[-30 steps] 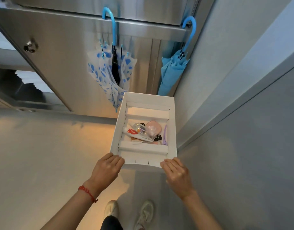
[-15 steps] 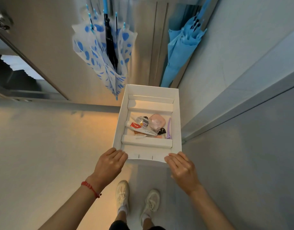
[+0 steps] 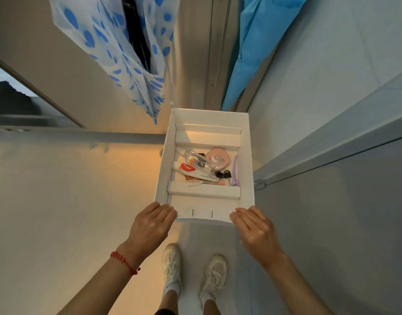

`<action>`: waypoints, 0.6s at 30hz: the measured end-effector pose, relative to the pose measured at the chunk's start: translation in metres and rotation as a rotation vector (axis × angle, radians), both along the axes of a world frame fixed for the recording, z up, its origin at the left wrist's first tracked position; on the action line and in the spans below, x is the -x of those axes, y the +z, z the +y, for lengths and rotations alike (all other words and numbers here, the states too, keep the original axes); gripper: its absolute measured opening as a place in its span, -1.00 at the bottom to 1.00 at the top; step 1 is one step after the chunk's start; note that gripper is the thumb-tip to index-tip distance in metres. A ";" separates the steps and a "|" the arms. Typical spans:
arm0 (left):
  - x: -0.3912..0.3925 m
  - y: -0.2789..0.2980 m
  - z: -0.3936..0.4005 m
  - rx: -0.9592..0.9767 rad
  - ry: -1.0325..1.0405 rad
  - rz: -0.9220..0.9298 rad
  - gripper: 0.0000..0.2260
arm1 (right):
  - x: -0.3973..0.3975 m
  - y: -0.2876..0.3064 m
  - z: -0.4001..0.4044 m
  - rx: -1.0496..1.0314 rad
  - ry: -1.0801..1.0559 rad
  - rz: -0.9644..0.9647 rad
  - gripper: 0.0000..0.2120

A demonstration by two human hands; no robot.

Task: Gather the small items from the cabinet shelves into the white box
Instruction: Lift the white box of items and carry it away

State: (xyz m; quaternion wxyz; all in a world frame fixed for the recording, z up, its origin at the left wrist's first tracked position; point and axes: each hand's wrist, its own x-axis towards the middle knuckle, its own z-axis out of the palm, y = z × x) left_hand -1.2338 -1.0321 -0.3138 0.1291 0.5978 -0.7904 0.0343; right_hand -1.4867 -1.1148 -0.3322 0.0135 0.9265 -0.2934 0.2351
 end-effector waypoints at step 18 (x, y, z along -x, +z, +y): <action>-0.007 -0.127 -0.026 -0.028 -0.018 0.047 -0.75 | -0.006 -0.119 -0.019 -0.043 -0.003 0.014 -0.45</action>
